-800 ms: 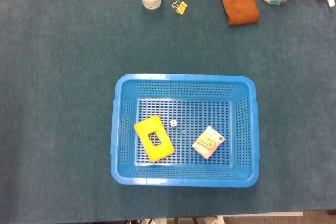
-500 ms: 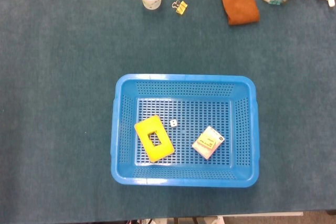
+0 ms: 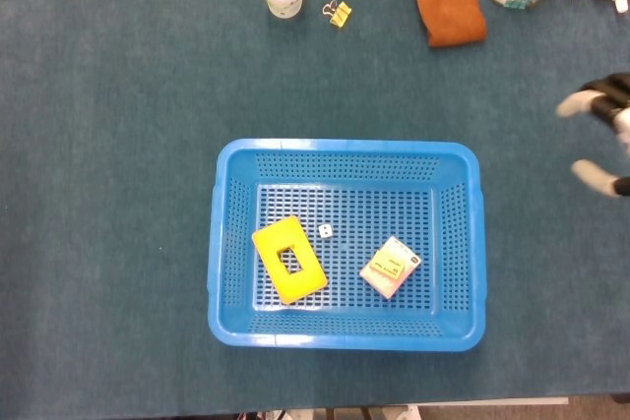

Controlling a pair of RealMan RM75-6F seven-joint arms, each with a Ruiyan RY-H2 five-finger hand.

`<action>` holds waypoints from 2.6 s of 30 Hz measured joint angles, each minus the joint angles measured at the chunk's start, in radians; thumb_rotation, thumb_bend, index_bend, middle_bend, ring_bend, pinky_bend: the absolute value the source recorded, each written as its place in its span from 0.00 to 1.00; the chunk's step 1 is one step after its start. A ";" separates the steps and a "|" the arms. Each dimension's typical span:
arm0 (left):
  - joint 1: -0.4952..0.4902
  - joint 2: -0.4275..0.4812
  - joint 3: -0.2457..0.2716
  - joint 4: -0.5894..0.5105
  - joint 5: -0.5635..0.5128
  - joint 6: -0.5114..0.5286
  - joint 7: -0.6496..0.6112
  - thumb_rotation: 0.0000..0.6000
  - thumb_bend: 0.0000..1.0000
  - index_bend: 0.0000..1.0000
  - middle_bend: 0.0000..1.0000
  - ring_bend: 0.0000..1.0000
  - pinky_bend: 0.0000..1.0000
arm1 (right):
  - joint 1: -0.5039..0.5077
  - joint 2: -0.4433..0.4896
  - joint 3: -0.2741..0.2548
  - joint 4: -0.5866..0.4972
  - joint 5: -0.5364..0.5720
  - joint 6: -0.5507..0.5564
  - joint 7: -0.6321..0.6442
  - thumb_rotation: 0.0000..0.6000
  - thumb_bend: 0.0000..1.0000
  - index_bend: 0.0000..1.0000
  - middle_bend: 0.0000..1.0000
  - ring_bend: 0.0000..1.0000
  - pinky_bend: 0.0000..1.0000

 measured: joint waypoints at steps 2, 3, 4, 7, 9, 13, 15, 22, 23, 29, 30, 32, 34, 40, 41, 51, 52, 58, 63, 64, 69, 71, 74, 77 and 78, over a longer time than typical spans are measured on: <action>0.008 0.005 0.002 -0.001 -0.001 0.009 -0.004 1.00 0.23 0.32 0.32 0.23 0.24 | 0.037 -0.007 0.002 -0.013 -0.014 -0.051 0.004 1.00 0.17 0.36 0.40 0.31 0.45; 0.011 0.007 0.002 -0.001 -0.002 0.013 -0.006 1.00 0.23 0.32 0.32 0.23 0.24 | 0.053 -0.012 0.002 -0.018 -0.018 -0.073 0.005 1.00 0.15 0.36 0.40 0.31 0.45; 0.014 0.009 0.002 -0.001 -0.002 0.018 -0.008 1.00 0.23 0.32 0.32 0.23 0.24 | 0.075 -0.020 0.003 -0.025 -0.022 -0.103 0.004 1.00 0.13 0.36 0.40 0.31 0.45; 0.024 0.013 0.003 -0.001 -0.004 0.031 -0.013 1.00 0.23 0.32 0.32 0.23 0.24 | 0.133 -0.046 0.005 -0.039 -0.027 -0.179 -0.003 1.00 0.08 0.36 0.40 0.31 0.45; 0.030 0.015 0.003 -0.002 -0.004 0.039 -0.016 1.00 0.23 0.32 0.32 0.23 0.24 | 0.169 -0.068 0.008 -0.043 -0.023 -0.225 -0.015 1.00 0.05 0.36 0.40 0.31 0.45; 0.043 0.017 0.003 0.001 -0.006 0.054 -0.026 1.00 0.23 0.32 0.32 0.23 0.24 | 0.251 -0.130 0.013 -0.043 0.011 -0.321 -0.076 1.00 0.00 0.36 0.39 0.30 0.45; 0.048 0.018 0.004 0.005 -0.006 0.059 -0.032 1.00 0.23 0.32 0.32 0.23 0.24 | 0.279 -0.156 0.014 -0.040 0.036 -0.349 -0.115 1.00 0.00 0.36 0.38 0.28 0.45; 0.055 0.015 0.002 0.018 -0.012 0.060 -0.051 1.00 0.23 0.32 0.32 0.23 0.24 | 0.366 -0.273 -0.003 -0.023 0.193 -0.432 -0.293 1.00 0.00 0.36 0.36 0.24 0.45; 0.055 0.014 0.001 0.021 -0.014 0.059 -0.054 1.00 0.23 0.32 0.32 0.23 0.24 | 0.376 -0.290 -0.008 -0.019 0.212 -0.437 -0.316 1.00 0.00 0.36 0.35 0.24 0.45; 0.052 0.014 -0.004 0.029 -0.016 0.051 -0.068 1.00 0.23 0.32 0.32 0.23 0.24 | 0.433 -0.386 -0.056 0.007 0.314 -0.451 -0.437 1.00 0.00 0.36 0.35 0.23 0.45; 0.051 0.015 -0.005 0.030 -0.016 0.050 -0.069 1.00 0.23 0.32 0.32 0.23 0.24 | 0.440 -0.396 -0.063 0.010 0.326 -0.451 -0.451 1.00 0.00 0.36 0.35 0.23 0.45; 0.051 0.017 -0.008 0.033 -0.018 0.049 -0.074 1.00 0.23 0.32 0.32 0.23 0.24 | 0.454 -0.417 -0.079 0.021 0.345 -0.450 -0.486 1.00 0.00 0.36 0.35 0.23 0.45; 0.051 0.020 -0.009 0.036 -0.020 0.048 -0.080 1.00 0.23 0.32 0.32 0.23 0.24 | 0.468 -0.440 -0.097 0.032 0.365 -0.444 -0.523 1.00 0.00 0.36 0.35 0.23 0.45; 0.054 0.024 -0.012 0.046 -0.024 0.047 -0.097 1.00 0.23 0.32 0.32 0.23 0.24 | 0.508 -0.509 -0.152 0.066 0.437 -0.402 -0.631 1.00 0.00 0.36 0.35 0.23 0.45; 0.054 0.024 -0.012 0.047 -0.024 0.046 -0.100 1.00 0.23 0.32 0.32 0.23 0.24 | 0.513 -0.518 -0.159 0.071 0.445 -0.398 -0.642 1.00 0.00 0.36 0.35 0.23 0.45; 0.058 0.030 -0.014 0.054 -0.024 0.046 -0.112 1.00 0.23 0.32 0.32 0.23 0.24 | 0.547 -0.596 -0.196 0.127 0.482 -0.341 -0.692 1.00 0.00 0.36 0.35 0.23 0.45; 0.058 0.030 -0.014 0.055 -0.023 0.046 -0.114 1.00 0.23 0.32 0.32 0.23 0.24 | 0.551 -0.602 -0.198 0.132 0.488 -0.337 -0.697 1.00 0.00 0.36 0.35 0.23 0.45; 0.061 0.032 -0.015 0.064 -0.024 0.046 -0.126 1.00 0.23 0.32 0.32 0.23 0.24 | 0.571 -0.633 -0.213 0.145 0.521 -0.322 -0.723 1.00 0.00 0.36 0.35 0.23 0.45; 0.070 0.032 -0.012 0.073 -0.019 0.059 -0.140 1.00 0.23 0.32 0.32 0.23 0.24 | 0.589 -0.662 -0.220 0.156 0.547 -0.311 -0.744 1.00 0.01 0.38 0.35 0.23 0.45; 0.070 0.032 -0.013 0.074 -0.021 0.056 -0.141 1.00 0.23 0.32 0.32 0.23 0.24 | 0.594 -0.668 -0.220 0.159 0.555 -0.309 -0.749 1.00 0.02 0.39 0.35 0.23 0.45; 0.078 0.031 -0.014 0.079 -0.028 0.060 -0.146 1.00 0.23 0.32 0.32 0.23 0.24 | 0.615 -0.684 -0.226 0.171 0.588 -0.304 -0.760 1.00 0.04 0.42 0.36 0.23 0.45; 0.082 0.030 -0.014 0.079 -0.029 0.065 -0.145 1.00 0.23 0.32 0.32 0.23 0.24 | 0.622 -0.686 -0.230 0.172 0.599 -0.300 -0.762 1.00 0.04 0.43 0.36 0.23 0.45; 0.084 0.028 -0.014 0.080 -0.029 0.067 -0.144 1.00 0.23 0.32 0.32 0.23 0.24 | 0.630 -0.685 -0.235 0.171 0.607 -0.293 -0.762 1.00 0.06 0.47 0.37 0.23 0.45; 0.084 0.027 -0.013 0.078 -0.027 0.067 -0.140 1.00 0.23 0.32 0.32 0.23 0.24 | 0.637 -0.683 -0.239 0.169 0.614 -0.288 -0.759 1.00 0.09 0.49 0.38 0.23 0.45; 0.084 0.026 -0.014 0.078 -0.027 0.067 -0.140 1.00 0.23 0.32 0.32 0.23 0.24 | 0.638 -0.682 -0.240 0.169 0.614 -0.286 -0.758 1.00 0.10 0.49 0.38 0.23 0.45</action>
